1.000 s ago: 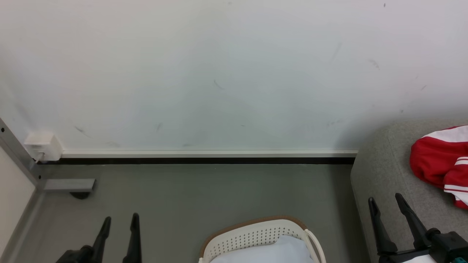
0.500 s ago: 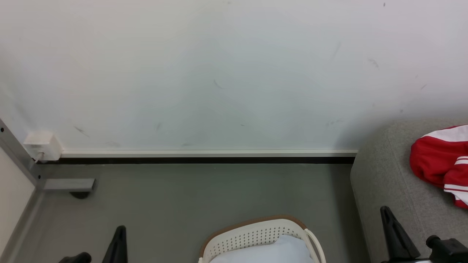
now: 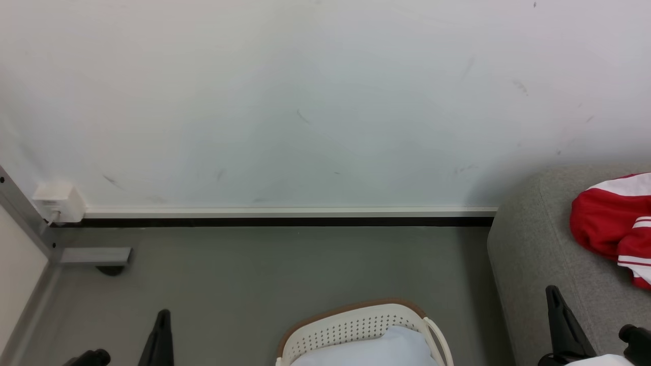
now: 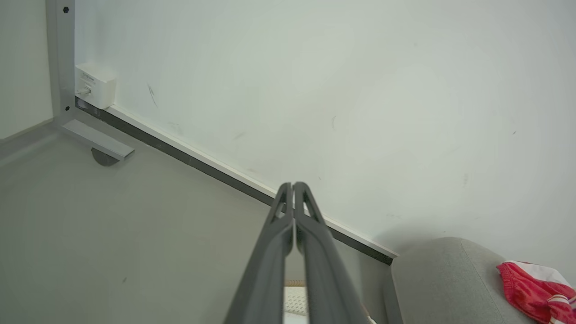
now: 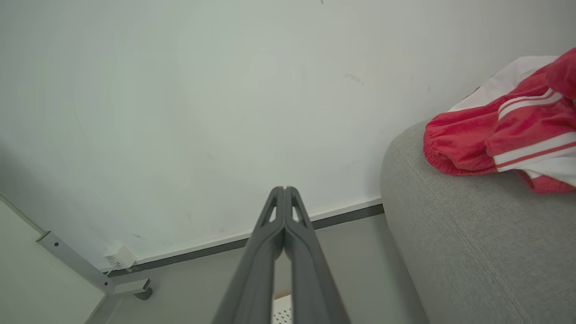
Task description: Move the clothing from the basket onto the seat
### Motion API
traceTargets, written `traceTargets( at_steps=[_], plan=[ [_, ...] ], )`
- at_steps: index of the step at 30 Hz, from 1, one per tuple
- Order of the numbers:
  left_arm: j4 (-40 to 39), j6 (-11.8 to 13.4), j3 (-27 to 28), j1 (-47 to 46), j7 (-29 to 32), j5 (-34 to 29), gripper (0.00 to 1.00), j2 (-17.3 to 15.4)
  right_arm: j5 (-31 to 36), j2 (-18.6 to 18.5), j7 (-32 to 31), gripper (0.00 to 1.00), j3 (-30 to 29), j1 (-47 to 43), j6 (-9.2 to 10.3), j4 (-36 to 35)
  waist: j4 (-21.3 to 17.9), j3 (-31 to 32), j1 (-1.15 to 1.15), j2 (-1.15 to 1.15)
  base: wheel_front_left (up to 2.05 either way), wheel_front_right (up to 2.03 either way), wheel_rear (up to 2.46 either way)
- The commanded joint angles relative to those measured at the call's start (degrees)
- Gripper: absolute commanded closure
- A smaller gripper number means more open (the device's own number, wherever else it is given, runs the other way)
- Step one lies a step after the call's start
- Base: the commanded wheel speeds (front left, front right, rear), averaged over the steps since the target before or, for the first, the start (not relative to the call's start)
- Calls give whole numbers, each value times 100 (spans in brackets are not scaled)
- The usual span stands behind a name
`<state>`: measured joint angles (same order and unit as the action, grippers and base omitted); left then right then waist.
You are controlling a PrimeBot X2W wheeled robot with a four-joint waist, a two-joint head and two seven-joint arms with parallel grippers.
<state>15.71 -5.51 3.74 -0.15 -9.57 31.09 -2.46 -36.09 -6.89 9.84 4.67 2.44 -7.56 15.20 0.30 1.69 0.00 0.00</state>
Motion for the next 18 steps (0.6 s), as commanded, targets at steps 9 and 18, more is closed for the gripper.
traceTargets(
  at_steps=[9, 18],
  plan=[
    [-179, 29, 56, -199, 210, 912, 100, -36, -821, 27, -219, 100, -177, 221, 3, -78, -3, -14, 0, 0, 0, 0, 0],
    [-235, 43, 85, -256, 399, 1629, 100, -40, -1491, 62, -399, 100, -293, 264, 4, -78, -5, -27, 0, 0, 0, 0, 0]
  ],
)
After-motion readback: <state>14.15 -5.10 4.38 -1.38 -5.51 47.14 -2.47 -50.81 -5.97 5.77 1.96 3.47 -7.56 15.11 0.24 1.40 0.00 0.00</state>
